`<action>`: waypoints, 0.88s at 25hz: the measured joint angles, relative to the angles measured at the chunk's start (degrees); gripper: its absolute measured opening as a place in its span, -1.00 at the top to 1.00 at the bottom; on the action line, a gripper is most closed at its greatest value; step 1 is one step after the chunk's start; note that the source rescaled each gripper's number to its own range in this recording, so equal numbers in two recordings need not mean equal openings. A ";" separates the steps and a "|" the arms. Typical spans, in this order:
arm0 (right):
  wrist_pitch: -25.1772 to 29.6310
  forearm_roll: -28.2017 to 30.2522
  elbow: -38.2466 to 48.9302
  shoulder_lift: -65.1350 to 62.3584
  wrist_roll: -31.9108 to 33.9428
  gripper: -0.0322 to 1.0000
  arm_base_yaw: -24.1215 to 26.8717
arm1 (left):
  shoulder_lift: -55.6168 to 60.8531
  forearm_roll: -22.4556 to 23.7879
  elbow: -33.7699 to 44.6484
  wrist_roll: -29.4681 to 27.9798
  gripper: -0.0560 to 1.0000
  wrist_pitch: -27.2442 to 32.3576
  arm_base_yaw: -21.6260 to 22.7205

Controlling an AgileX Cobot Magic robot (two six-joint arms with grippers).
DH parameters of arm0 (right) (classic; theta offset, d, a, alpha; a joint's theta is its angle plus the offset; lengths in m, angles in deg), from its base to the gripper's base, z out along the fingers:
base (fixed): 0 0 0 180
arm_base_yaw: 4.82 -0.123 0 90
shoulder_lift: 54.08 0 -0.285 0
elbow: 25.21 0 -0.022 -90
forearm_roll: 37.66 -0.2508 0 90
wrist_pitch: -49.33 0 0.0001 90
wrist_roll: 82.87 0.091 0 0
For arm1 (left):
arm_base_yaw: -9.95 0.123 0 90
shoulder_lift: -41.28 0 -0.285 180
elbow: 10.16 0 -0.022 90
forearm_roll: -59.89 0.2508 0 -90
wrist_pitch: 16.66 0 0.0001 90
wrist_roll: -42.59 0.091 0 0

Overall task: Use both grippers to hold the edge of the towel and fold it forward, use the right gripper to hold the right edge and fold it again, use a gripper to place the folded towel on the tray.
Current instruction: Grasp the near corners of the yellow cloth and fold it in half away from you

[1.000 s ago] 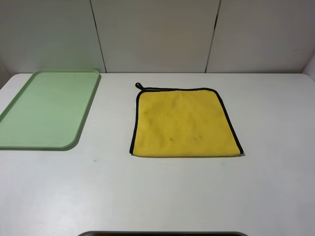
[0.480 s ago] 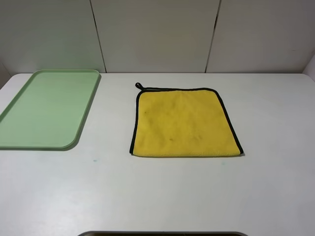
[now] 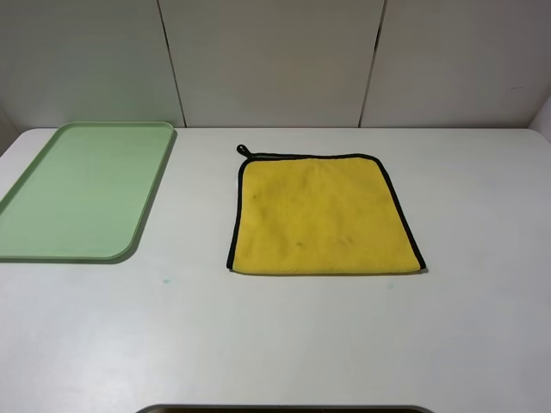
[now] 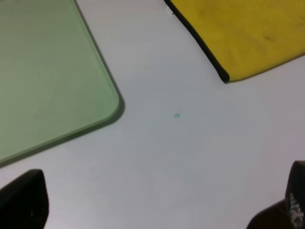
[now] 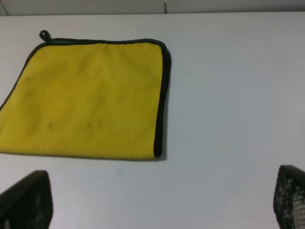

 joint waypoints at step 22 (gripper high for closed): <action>-0.03 -4.82 -8.17 16.11 -6.85 -1.00 0.00 | -7.72 -0.81 -1.56 -0.50 -0.96 0.21 -1.11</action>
